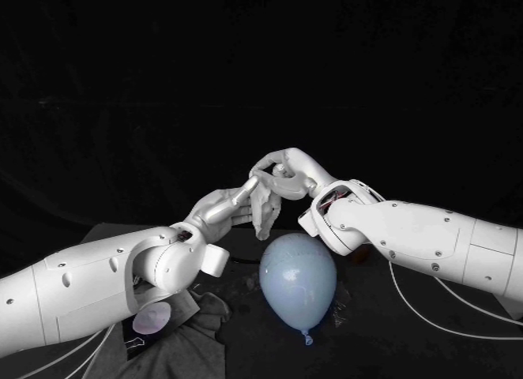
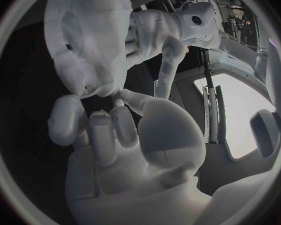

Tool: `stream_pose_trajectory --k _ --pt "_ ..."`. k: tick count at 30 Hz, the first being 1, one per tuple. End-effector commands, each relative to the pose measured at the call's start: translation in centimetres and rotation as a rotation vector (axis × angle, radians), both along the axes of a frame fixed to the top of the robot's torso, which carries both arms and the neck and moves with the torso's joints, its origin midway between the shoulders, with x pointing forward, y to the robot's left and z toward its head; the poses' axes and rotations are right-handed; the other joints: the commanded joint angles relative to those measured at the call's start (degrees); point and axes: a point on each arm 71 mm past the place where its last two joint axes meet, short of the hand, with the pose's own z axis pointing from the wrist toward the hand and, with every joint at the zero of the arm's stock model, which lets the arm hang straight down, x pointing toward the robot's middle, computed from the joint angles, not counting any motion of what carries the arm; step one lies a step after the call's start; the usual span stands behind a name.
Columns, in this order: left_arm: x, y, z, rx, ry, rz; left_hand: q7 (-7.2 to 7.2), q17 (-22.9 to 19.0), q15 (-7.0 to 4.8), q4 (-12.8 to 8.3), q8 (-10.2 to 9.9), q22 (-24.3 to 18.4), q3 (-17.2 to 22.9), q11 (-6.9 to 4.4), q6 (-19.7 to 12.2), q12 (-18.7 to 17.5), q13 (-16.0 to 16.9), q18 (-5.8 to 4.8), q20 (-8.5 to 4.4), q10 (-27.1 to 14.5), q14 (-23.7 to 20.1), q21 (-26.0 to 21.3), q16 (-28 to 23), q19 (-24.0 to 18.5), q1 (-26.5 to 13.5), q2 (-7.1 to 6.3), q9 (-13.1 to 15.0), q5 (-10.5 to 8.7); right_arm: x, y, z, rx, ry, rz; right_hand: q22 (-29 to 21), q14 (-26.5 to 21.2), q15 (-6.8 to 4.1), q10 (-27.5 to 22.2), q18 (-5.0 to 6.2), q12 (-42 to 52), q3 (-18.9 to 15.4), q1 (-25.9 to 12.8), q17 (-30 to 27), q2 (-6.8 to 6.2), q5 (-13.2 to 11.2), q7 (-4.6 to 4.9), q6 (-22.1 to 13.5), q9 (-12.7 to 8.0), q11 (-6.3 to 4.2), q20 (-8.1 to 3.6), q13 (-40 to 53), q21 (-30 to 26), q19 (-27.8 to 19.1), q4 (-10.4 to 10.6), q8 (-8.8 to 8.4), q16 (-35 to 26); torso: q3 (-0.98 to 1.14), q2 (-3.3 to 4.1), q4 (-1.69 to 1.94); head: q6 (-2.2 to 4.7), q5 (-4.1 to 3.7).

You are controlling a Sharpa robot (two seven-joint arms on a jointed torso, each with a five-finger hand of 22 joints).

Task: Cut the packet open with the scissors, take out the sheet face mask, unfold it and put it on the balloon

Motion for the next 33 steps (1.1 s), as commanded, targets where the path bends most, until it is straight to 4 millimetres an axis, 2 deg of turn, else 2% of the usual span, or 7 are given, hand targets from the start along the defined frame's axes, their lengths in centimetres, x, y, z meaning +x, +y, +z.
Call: stream_pose_trajectory --k 1,8,10,17,21,24,33 --pt "-0.2 -0.4 0.0 0.013 0.007 -0.06 6.22 0.13 0.1 -0.12 -0.09 0.17 0.86 -0.16 0.13 0.05 0.01 -0.4 -0.11 0.11 0.74 0.54 0.19 1.24 0.58 -0.55 0.03 0.13 0.4 -0.3 0.1 -0.006 -0.007 -0.031 8.64 6.19 0.25 -0.4 0.89 -0.41 -0.54 -0.02 15.05 -0.74 -0.26 0.13 -0.45 -0.15 0.11 0.04 4.97 -0.37 -0.4 0.1 -0.37 0.25 0.0 0.01 0.01 0.03 -0.19" --pt "-0.2 -0.7 -0.2 0.033 0.023 -0.081 5.91 0.78 -0.43 -1.67 0.67 0.41 4.62 -0.57 2.5 0.55 0.36 1.08 -0.19 5.11 4.44 2.04 0.89 6.19 12.13 -1.57 0.67 0.14 1.0 -1.0 0.2 0.023 0.007 -0.061 8.62 6.19 0.35 -0.47 0.89 -0.45 -1.11 -0.13 15.05 -0.74 -0.26 0.27 -0.61 -0.42 0.23 0.12 4.95 -0.42 -0.41 0.73 -0.82 0.25 0.03 0.05 0.04 -0.24 -0.34" --pt "-0.2 -0.9 -0.3 0.044 0.026 -0.092 5.3 1.2 -1.02 -5.31 1.76 0.88 9.57 -1.19 5.49 1.04 0.6 2.44 -0.3 9.18 6.82 3.66 1.53 11.67 20.64 -0.46 1.45 0.14 1.0 -1.1 0.1 0.035 0.022 -0.06 8.63 6.19 0.4 -0.44 0.89 -0.4 -1.38 -0.23 15.05 -0.77 -0.26 0.33 -0.63 -0.54 0.29 0.16 5.0 -0.42 -0.4 1.05 -1.0 0.25 -0.01 0.06 0.03 -0.04 -0.37" --pt "-0.3 -1.2 -0.4 0.07 0.031 -0.114 4.55 1.58 -2.02 -10.69 2.19 1.1 18.4 -2.01 7.1 0.89 0.46 5.56 -0.28 11.6 9.91 5.59 2.33 18.26 28.62 0.08 1.36 0.26 1.3 -1.3 0.0 0.063 0.074 -0.06 8.44 6.19 0.61 -0.83 1.02 -0.7 -2.75 -0.96 15.05 -1.13 -0.22 0.52 -0.55 -1.05 0.49 0.36 4.73 -1.07 -0.77 2.65 -1.72 0.25 0.07 -0.02 0.0 -0.24 -0.34" --pt "-0.3 -1.2 -0.5 0.079 0.035 -0.12 4.67 0.89 -2.16 -13.21 1.93 0.9 34.02 -2.09 8.82 0.51 0.38 5.82 -0.2 13.07 11.82 5.49 1.22 19.16 24.62 -4.71 0.4 0.21 1.7 -1.5 -0.1 0.084 0.103 -0.077 8.42 6.19 0.77 -1.0 1.03 -0.8 -3.26 -1.06 15.05 -1.29 -0.2 0.77 -1.06 -1.45 0.69 0.48 4.65 -1.17 -0.83 3.27 -2.42 0.25 0.07 -0.02 0.0 -0.1 -0.35" --pt "-0.3 -1.2 -0.5 0.079 0.038 -0.124 4.63 0.59 -2.16 -15.06 2.06 1.04 39.34 -2.13 9.26 0.5 0.37 5.9 -0.44 13.44 12.17 5.89 0.63 19.33 22.42 -5.75 0.24 0.15 2.0 -1.7 -0.1 0.08 0.095 -0.084 8.37 6.19 0.87 -1.2 1.06 -0.96 -3.43 -0.87 15.05 -1.34 -0.16 0.91 -1.34 -1.69 0.82 0.57 4.49 -1.36 -0.93 3.45 -2.85 0.25 0.06 0.01 0.0 -0.1 -0.53" --pt "0.1 -0.8 -0.2 -0.062 0.071 -0.106 4.27 0.24 -2.15 -14.9 2.63 1.22 41.84 -2.26 9.73 0.55 0.4 5.94 -0.38 14.02 12.45 6.86 -0.19 19.7 16.04 -6.11 0.31 0.15 2.0 -3.9 0.5 0.191 0.074 -0.138 3.9 0.97 1.25 -13.84 3.59 -15.04 -4.28 1.21 3.75 -1.52 0.03 1.43 -1.34 -2.94 1.25 1.13 -9.19 -14.62 -8.47 4.72 -4.66 -3.55 -0.08 0.05 0.0 -0.39 -0.45"
